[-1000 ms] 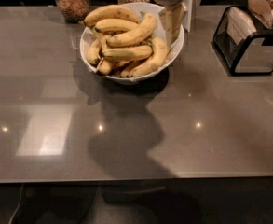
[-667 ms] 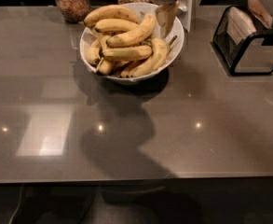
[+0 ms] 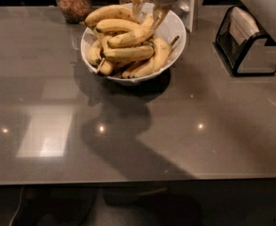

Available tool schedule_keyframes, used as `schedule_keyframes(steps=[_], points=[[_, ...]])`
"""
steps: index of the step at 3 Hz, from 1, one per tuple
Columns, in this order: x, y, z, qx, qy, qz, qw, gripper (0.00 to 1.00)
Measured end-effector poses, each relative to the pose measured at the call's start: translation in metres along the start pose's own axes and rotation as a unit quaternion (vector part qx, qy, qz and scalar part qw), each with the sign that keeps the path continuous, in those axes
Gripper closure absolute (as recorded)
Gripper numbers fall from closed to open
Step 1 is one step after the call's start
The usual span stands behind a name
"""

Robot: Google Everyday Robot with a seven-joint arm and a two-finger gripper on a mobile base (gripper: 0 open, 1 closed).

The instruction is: Pick banana from white bowl

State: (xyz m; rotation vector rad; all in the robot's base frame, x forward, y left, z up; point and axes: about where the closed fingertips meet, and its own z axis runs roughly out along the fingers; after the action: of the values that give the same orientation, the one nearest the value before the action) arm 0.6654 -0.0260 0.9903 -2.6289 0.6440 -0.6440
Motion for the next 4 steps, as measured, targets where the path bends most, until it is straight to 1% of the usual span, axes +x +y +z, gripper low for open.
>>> schedule_keyframes(steps=[1, 3, 4], points=[[0.009, 0.000, 0.014, -0.010, 0.000, -0.010, 0.9999, 0.45], [0.028, 0.002, 0.042, -0.030, -0.003, -0.020, 0.9993, 0.46], [0.035, 0.004, 0.055, -0.036, -0.007, -0.020, 0.9991, 0.46]])
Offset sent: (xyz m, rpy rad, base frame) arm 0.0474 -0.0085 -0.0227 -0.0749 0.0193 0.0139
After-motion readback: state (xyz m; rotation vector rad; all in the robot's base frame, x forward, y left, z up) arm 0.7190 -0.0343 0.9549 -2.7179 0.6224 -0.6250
